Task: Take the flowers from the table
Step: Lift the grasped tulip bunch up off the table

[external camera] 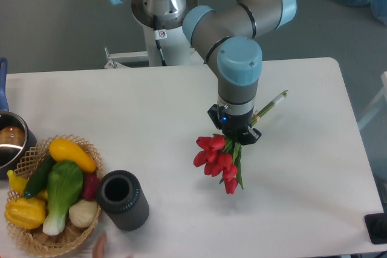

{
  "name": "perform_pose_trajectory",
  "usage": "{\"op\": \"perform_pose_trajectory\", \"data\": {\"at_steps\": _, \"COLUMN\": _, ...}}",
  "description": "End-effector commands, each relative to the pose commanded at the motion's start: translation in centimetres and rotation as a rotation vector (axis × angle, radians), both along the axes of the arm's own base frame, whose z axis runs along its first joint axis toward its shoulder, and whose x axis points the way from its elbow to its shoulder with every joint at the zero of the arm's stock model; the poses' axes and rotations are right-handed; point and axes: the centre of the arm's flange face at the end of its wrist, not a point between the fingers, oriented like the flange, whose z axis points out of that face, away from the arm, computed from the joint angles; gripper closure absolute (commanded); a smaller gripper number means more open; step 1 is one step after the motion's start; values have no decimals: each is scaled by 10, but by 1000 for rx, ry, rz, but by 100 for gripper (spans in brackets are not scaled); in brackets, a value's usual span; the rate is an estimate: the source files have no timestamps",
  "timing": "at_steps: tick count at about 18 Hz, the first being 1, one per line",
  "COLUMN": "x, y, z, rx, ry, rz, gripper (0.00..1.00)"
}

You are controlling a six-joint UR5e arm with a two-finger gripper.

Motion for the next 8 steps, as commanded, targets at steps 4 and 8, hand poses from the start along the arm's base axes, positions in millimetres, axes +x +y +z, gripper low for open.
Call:
{"op": "perform_pose_trajectory", "data": {"at_steps": 4, "x": 1, "y": -2, "z": 26, "rx": 0, "ry": 0, "rz": -1, "gripper": 100}}
{"op": "perform_pose_trajectory", "data": {"at_steps": 8, "x": 0, "y": -13, "z": 44, "rx": -15, "ry": -21, "rz": 6, "gripper": 100}}
